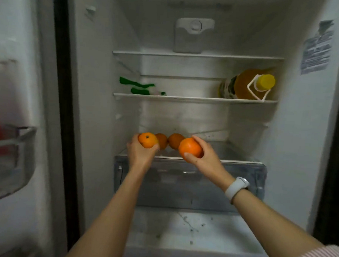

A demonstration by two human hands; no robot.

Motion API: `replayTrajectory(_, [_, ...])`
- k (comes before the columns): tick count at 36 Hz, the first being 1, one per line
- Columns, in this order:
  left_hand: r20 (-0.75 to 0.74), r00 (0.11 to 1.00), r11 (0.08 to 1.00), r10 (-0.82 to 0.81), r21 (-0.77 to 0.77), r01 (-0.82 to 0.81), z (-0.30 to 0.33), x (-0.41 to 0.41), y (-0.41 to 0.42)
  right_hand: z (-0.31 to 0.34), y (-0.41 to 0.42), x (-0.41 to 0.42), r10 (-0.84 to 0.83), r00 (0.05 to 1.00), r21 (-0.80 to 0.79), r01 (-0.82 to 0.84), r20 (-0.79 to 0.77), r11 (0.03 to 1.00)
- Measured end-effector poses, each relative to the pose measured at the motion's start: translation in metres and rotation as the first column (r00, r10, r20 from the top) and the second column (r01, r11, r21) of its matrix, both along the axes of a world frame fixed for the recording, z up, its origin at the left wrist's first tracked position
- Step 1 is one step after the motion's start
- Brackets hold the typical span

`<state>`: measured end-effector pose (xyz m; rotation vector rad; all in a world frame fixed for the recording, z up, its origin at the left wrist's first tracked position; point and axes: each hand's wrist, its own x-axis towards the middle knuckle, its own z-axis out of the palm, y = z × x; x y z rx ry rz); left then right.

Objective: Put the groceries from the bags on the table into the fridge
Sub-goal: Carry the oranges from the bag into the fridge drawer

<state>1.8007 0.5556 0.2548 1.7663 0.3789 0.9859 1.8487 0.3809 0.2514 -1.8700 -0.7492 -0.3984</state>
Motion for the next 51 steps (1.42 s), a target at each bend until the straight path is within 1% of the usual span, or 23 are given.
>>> replayTrajectory(3, [-0.039,0.998,0.998,0.057,0.006,-0.057,0.008,0.022,0.023,0.008,0.032,0.033,-0.024,0.998,-0.149,0.033,0.061,0.988])
replayTrajectory(7, [-0.099,0.994,0.992,0.037,0.121,-0.025,0.014,0.046,0.046,0.018,0.07,0.062,-0.047,0.993,-0.348,0.083,0.112,0.934])
replayTrajectory(11, [-0.207,0.978,0.979,0.002,0.199,0.04,0.011,0.059,0.062,0.02,0.096,0.079,0.001,0.988,-0.431,0.066,0.154,0.9])
replayTrajectory(15, [-0.267,0.964,0.966,0.004,0.25,0.066,0.008,0.069,0.075,0.014,0.116,0.094,0.03,0.983,-0.525,0.07,0.18,0.848])
replayTrajectory(22, [-0.301,0.953,0.962,0.04,0.27,0.045,0.006,0.085,0.096,0.012,0.135,0.112,0.035,0.972,-0.599,0.116,0.234,0.792])
replayTrajectory(26, [-0.336,0.94,0.932,0.06,0.356,0.067,0.007,0.091,0.098,0.012,0.136,0.114,0.015,0.965,-0.631,0.16,0.262,0.759])
replayTrajectory(29, [-0.358,0.929,0.892,0.095,0.446,0.08,0.007,0.094,0.099,0.014,0.135,0.111,0.011,0.95,-0.622,0.195,0.312,0.758])
replayTrajectory(31, [-0.39,0.914,0.874,0.112,0.476,0.096,0.005,0.096,0.099,0.014,0.135,0.109,-0.002,0.938,-0.617,0.229,0.346,0.753])
replayTrajectory(33, [-0.425,0.895,0.862,0.137,0.496,0.104,0.003,0.096,0.1,0.013,0.134,0.108,-0.021,0.94,-0.616,0.24,0.341,0.75])
replayTrajectory(36, [-0.464,0.874,0.851,0.145,0.509,0.129,0.004,0.092,0.098,0.013,0.13,0.107,0.009,0.945,-0.639,0.214,0.327,0.738])
replayTrajectory(39, [-0.445,0.885,0.852,0.134,0.509,0.127,0.002,0.088,0.097,0.015,0.125,0.099,0.075,0.973,-0.661,0.091,0.219,0.745])
replayTrajectory(41, [-0.403,0.905,0.863,0.139,0.498,0.089,-0.001,0.085,0.098,0.016,0.118,0.091,0.097,0.974,-0.629,0.054,0.204,0.775])
replayTrajectory(45, [-0.264,0.944,0.884,0.197,0.465,-0.054,-0.003,0.074,0.084,0.016,0.1,0.07,0.127,0.952,-0.507,0.034,0.279,0.861])
replayTrajectory(48, [-0.152,0.963,0.908,0.224,0.391,-0.15,-0.008,0.055,0.057,0.009,0.084,0.054,0.081,0.948,-0.311,0.019,0.307,0.95])
replayTrajectory(51, [-0.042,0.966,0.921,0.255,0.314,-0.229,-0.026,0.02,0.02,-0.008,0.066,0.031,-0.016,0.979,-0.06,0.029,0.204,0.998])
